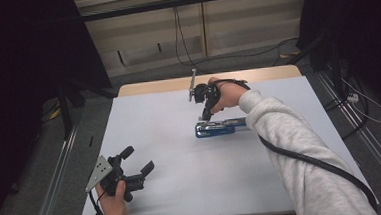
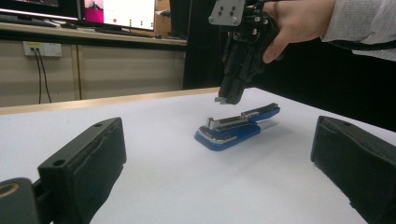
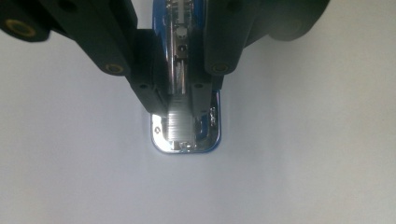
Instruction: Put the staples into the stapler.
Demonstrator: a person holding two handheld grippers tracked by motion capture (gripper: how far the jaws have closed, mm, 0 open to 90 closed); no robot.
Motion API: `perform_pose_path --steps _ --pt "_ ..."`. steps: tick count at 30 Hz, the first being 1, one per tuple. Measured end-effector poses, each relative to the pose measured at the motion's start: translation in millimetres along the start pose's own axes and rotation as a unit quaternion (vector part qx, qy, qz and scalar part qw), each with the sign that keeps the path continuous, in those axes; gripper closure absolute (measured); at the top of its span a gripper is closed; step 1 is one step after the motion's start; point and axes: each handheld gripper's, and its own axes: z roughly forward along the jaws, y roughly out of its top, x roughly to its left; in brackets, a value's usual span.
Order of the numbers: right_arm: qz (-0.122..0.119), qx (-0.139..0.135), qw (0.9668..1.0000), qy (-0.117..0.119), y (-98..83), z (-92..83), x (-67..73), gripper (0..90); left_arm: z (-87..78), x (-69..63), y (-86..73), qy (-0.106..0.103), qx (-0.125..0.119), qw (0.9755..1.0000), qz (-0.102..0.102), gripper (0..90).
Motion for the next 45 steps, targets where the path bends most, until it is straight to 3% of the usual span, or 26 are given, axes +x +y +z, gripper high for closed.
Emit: perform_pose_path --steps 13,45 --pt "0.002 -0.006 1.0 -0.002 -1.2 -4.5 -1.6 79.0 0.5 -0.3 -0.7 -0.004 0.004 1.0 -0.001 3.3" --pt "-0.006 0.005 1.0 0.005 4.1 13.0 -1.4 79.0 1.8 -0.1 -1.0 -0.001 0.005 1.0 -0.006 3.3"
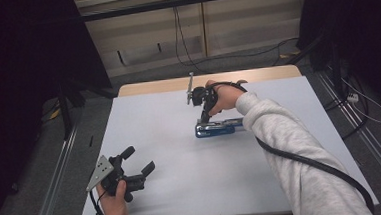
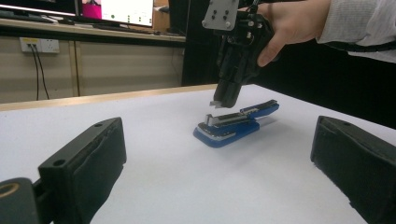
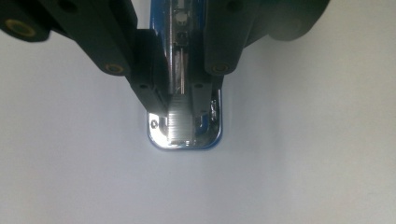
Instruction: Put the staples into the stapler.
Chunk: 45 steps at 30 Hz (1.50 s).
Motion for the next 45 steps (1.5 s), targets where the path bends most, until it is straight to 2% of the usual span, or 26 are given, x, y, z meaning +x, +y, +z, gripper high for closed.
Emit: perform_pose_path --steps 4,5,7,17,19,30,35,45 --pt "-0.001 0.003 1.0 -0.001 0.3 2.1 0.3 79.0 1.1 0.0 -0.3 -0.004 0.002 1.0 -0.001 3.3" --pt "0.005 0.003 1.0 0.0 0.6 2.4 1.2 79.0 0.9 0.3 -0.2 -0.004 0.005 1.0 0.003 3.3" --pt "0.0 0.003 1.0 0.001 0.1 2.9 0.0 79.0 1.0 0.3 -0.3 -0.005 0.004 1.0 0.002 3.3" --pt "0.003 0.002 1.0 0.004 -0.6 6.1 0.8 79.0 1.5 -0.1 -0.7 -0.004 0.006 1.0 0.002 3.5" --pt "0.001 0.002 1.0 0.003 -1.0 7.2 0.7 79.0 1.3 0.3 -0.5 -0.004 0.009 0.9999 0.006 3.5" --pt "0.0 0.002 1.0 0.005 -2.5 8.4 -1.3 79.0 1.6 0.2 -0.9 -0.001 0.006 1.0 -0.001 3.7" --pt "0.002 0.009 0.9999 0.007 -2.9 9.3 -1.5 79.0 1.3 0.2 -0.8 -0.002 0.007 1.0 0.0 3.7" --pt "0.004 0.007 0.9999 0.006 -3.1 10.9 -1.8 79.0 1.5 0.3 -0.9 -0.002 0.008 1.0 0.001 3.7"
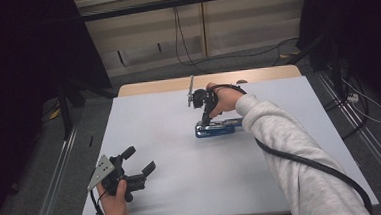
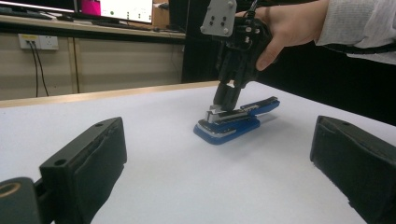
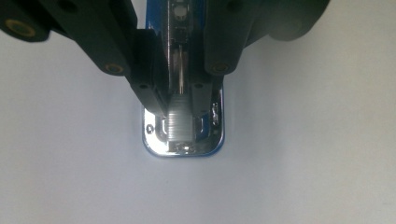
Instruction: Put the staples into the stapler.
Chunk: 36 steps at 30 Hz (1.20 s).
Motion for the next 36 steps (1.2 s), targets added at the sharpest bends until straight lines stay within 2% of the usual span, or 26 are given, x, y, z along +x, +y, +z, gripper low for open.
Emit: perform_pose_path --steps 4,6,7,14,15,16,18,19,20,22,23,26,28,30,31,34,35,36 --pt "-0.007 0.005 1.0 0.0 0.5 1.8 -0.3 78.9 -0.1 -0.2 0.0 0.0 0.0 1.0 0.001 3.7" --pt "0.0 -0.003 1.0 0.005 0.5 2.9 0.1 78.8 -0.2 -0.2 0.0 -0.001 0.0 1.0 0.0 3.7" --pt "-0.006 0.005 1.0 0.001 0.6 2.4 -0.5 78.8 -0.2 -0.1 -0.1 0.0 0.001 1.0 0.001 3.7" --pt "-0.009 0.003 0.9999 -0.003 1.7 3.0 -0.5 78.7 0.1 0.5 -0.1 0.001 0.004 1.0 0.004 3.7" --pt "0.004 0.003 1.0 -0.001 3.0 2.8 0.7 78.3 0.1 0.7 -0.2 0.001 0.005 1.0 0.004 3.7" --pt "0.004 0.003 1.0 -0.001 3.0 2.8 0.7 78.3 0.1 0.7 -0.2 0.001 0.005 1.0 0.004 3.7" --pt "-0.002 0.003 1.0 -0.005 2.9 3.8 -0.2 74.0 0.2 0.7 -0.2 0.0 0.005 1.0 0.004 3.7" --pt "0.012 0.002 0.9999 -0.004 3.0 3.8 -0.2 71.7 0.1 0.8 -0.1 0.0 0.005 1.0 0.005 3.7" --pt "0.004 0.004 1.0 -0.007 2.6 3.7 -0.4 70.7 0.4 0.6 -0.2 0.0 0.003 1.0 0.002 3.7" --pt "0.006 0.003 0.9999 -0.01 2.5 2.6 0.3 68.2 0.4 0.6 -0.2 0.002 0.003 1.0 0.001 3.7" --pt "0.014 -0.005 0.9999 -0.006 0.7 -0.3 0.7 67.2 0.5 0.9 -0.3 0.001 0.004 1.0 0.002 3.7" --pt "0.011 -0.012 0.9998 -0.01 -1.7 -2.9 1.3 64.7 0.5 1.4 -0.1 0.001 0.007 1.0 0.005 3.7" --pt "0.019 -0.023 0.9995 -0.008 -5.3 -6.7 2.5 59.1 0.8 1.1 0.0 0.0 0.006 1.0 0.004 3.7" --pt "0.031 -0.037 0.9987 -0.014 -9.7 -10.3 3.2 57.4 1.6 0.9 -0.1 0.001 0.005 1.0 0.0 3.7" --pt "0.043 -0.05 0.9976 -0.019 -14.9 -13.5 3.7 52.2 2.5 1.2 -0.1 0.001 0.008 1.0 -0.002 3.7" --pt "0.068 -0.068 0.9952 -0.017 -22.0 -17.6 8.0 47.5 4.0 0.5 0.4 0.001 0.008 1.0 -0.003 3.7" --pt "0.057 -0.071 0.9955 -0.023 -25.2 -18.3 7.4 44.9 4.3 0.8 0.9 0.002 0.014 0.9999 0.004 3.7" --pt "0.073 -0.074 0.9943 -0.024 -26.9 -19.7 10.4 43.1 6.6 -0.6 1.5 -0.002 0.013 0.9999 0.0 3.7"
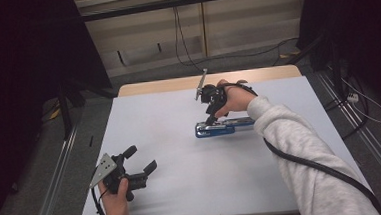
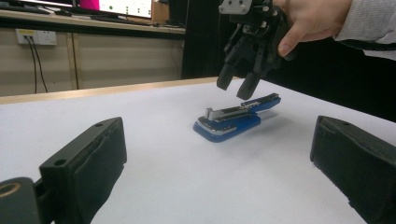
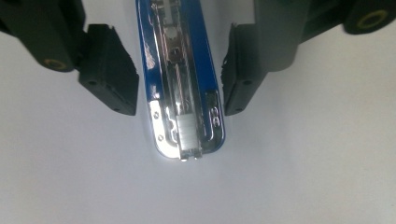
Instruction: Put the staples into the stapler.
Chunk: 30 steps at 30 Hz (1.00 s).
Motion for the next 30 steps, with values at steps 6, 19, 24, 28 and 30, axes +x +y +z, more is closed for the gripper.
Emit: perform_pose_path --steps 6,19,24,28,30 --pt "0.012 -0.027 0.9995 -0.009 -13.8 -4.2 2.2 32.4 5.2 -2.1 1.9 -0.008 0.011 0.9999 -0.004 3.6" --pt "0.064 -0.076 0.9943 -0.04 -58.1 -12.5 5.7 18.4 24.0 -7.2 5.6 -0.022 0.059 0.998 -0.003 3.6" --pt "0.073 -0.087 0.9923 -0.049 -67.8 -18.9 7.4 17.5 28.7 -9.5 6.9 -0.031 0.065 0.9974 -0.003 3.6" --pt "0.082 -0.09 0.9907 -0.061 -76.0 -24.0 10.0 15.7 34.4 -11.1 8.7 -0.038 0.072 0.9967 0.001 3.7" --pt "0.085 -0.092 0.99 -0.065 -80.7 -26.5 11.6 15.5 38.5 -11.9 9.9 -0.042 0.076 0.9963 0.001 3.6"
